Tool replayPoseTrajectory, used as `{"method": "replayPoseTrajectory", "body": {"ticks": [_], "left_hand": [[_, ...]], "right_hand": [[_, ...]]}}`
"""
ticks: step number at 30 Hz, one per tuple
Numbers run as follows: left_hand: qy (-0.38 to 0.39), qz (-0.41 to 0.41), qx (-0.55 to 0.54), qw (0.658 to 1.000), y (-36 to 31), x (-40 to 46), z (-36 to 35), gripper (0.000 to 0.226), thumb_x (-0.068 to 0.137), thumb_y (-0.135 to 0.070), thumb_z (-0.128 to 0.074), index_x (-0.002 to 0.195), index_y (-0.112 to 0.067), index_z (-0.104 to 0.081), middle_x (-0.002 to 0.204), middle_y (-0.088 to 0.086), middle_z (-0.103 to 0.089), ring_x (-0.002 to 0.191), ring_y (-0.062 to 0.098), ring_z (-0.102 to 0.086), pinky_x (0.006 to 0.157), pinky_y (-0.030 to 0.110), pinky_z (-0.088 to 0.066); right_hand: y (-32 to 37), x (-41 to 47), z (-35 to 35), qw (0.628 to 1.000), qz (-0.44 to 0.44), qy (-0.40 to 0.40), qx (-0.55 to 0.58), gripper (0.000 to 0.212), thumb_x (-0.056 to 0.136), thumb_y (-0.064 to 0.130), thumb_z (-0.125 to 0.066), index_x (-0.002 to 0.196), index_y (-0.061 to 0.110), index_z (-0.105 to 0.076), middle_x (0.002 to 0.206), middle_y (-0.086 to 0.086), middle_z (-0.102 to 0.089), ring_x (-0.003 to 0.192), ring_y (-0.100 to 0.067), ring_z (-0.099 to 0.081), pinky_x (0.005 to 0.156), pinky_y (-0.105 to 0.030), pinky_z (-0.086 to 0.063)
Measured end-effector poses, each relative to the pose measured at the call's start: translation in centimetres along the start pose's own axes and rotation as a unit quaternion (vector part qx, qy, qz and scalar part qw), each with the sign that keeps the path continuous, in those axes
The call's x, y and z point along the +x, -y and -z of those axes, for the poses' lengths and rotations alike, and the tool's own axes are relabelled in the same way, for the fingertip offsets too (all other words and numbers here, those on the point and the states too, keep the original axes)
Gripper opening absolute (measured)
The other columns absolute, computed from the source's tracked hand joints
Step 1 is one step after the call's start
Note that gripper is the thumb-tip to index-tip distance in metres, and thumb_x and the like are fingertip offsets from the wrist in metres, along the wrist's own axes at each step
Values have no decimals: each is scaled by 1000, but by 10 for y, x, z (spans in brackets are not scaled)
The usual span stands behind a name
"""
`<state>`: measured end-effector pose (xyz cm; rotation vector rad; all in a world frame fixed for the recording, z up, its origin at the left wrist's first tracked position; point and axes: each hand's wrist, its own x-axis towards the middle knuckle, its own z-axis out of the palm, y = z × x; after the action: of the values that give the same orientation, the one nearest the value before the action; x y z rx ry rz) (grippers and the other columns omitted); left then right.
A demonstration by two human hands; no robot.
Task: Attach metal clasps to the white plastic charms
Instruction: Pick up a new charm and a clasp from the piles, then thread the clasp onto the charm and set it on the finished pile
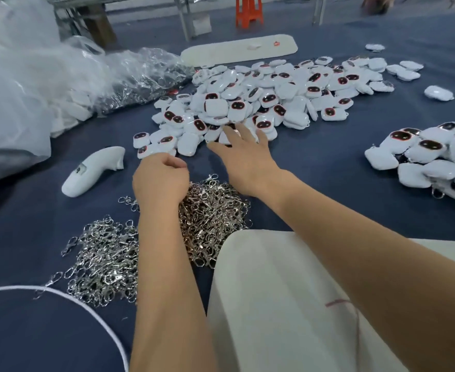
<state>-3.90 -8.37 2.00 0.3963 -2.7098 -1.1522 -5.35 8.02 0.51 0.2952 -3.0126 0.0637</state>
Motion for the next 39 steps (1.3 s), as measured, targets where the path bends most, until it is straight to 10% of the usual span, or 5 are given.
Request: {"method": "replayPoseTrajectory", "body": {"ticks": [4, 14, 19, 27, 39], "left_hand": [[116, -42, -21, 992, -5, -3, -6, 18, 81, -21, -81, 75, -34, -70, 82, -15, -71, 91, 12, -69, 79, 25, -48], [155, -93, 97, 979, -19, -10, -15, 27, 83, -14, -80, 68, -30, -64, 86, 0, -73, 90, 26, -70, 81, 37, -57], [125, -100, 93, 983, -25, -15, -15, 20, 83, -16, -80, 73, -28, -67, 83, -8, -69, 92, 21, -68, 92, 42, -55], [164, -142, -241, 946, -76, -47, -58, 18, 93, -7, -68, 82, -18, -60, 81, 7, -64, 65, 14, -59, 63, 31, -52], [302, -100, -359, 878, -98, -98, -105, 32, 100, 9, -46, 92, -7, -72, 89, 15, -69, 76, 12, -72, 75, 23, -59]], "right_hand": [[8, 4, -4, 999, 8, -42, 0, 61, 94, 19, -69, 149, 30, -47, 152, -10, -39, 137, -37, -41, 112, -51, -35], [-2, -7, 5, 972, -18, -19, 233, 35, 100, 11, -49, 134, 13, -57, 121, -17, -56, 107, -34, -54, 85, -38, -44], [-22, -35, 11, 875, -127, -63, 464, 20, 100, 8, -44, 113, 13, -58, 80, -6, -64, 60, -16, -60, 57, -25, -48], [-62, -89, 17, 717, -192, -61, 668, 12, 97, 9, -61, 104, 14, -69, 89, -9, -79, 58, -20, -59, 43, -24, -36], [-112, -141, 8, 758, -196, -223, 580, 11, 94, 15, -75, 87, 20, -80, 76, -3, -77, 56, -14, -63, 49, -20, -46]]}}
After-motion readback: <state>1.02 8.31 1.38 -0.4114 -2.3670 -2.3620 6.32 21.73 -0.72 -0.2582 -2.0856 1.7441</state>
